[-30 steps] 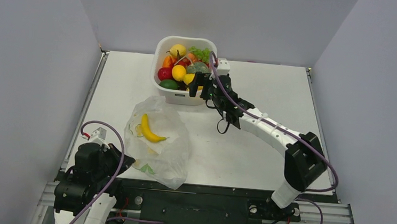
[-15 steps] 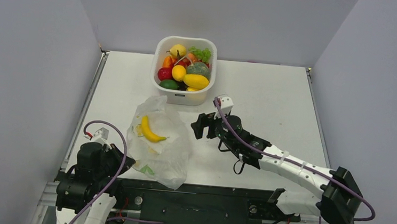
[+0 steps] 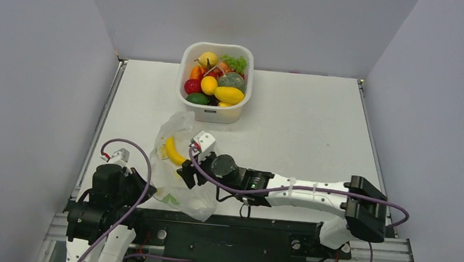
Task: Take the fake fruits out of the plastic bag
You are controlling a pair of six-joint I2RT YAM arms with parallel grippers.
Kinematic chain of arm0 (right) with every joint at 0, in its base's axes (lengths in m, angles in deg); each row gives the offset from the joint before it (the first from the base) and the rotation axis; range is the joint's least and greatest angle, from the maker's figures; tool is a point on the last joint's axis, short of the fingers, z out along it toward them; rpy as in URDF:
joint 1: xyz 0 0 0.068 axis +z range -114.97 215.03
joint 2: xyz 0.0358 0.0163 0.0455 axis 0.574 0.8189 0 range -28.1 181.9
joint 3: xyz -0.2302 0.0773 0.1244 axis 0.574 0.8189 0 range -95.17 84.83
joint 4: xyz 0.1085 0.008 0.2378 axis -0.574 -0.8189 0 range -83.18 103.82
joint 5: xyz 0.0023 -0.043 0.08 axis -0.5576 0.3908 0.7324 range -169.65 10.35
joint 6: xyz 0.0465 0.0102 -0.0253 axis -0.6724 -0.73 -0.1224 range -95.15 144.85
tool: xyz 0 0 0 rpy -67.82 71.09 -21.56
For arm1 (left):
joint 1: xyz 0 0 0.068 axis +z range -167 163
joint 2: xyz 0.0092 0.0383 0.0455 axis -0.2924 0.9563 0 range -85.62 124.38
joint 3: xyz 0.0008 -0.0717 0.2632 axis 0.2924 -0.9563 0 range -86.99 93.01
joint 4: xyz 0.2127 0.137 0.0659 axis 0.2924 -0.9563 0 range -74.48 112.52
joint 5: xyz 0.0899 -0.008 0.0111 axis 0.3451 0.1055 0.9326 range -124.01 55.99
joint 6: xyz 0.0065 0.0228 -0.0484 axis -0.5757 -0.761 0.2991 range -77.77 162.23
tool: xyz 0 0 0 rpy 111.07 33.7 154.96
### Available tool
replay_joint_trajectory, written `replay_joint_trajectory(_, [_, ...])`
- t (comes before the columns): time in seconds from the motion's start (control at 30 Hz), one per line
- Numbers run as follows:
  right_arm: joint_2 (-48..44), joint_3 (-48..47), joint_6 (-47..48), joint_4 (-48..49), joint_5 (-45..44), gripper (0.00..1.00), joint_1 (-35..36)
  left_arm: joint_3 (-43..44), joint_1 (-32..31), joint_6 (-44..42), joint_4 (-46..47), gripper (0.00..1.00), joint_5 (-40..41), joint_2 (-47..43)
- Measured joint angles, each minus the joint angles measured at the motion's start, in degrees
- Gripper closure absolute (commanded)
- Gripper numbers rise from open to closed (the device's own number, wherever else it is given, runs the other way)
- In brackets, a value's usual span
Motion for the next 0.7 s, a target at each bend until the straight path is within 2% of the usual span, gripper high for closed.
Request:
replay_joint_trajectory(0.1, [7.4,-5.3,0.0,-0.7,-0.2,0.47,0.2,0.5,0.0,-1.2,-0.7,1.0,0.2,0.6])
replay_joint_trajectory(0.3, [20.0,-14.7,0.6,-1.6,-1.2,0.48,0.2,1.1,0.0,-2.8,-1.1,1.0,-0.3,1.5])
replay_joint_trajectory(0.7, [31.0,-19.2,1.9,-2.0,-9.6,0.48,-0.1,1.1,0.0,-2.9,-1.2,1.0,-1.9,1.5])
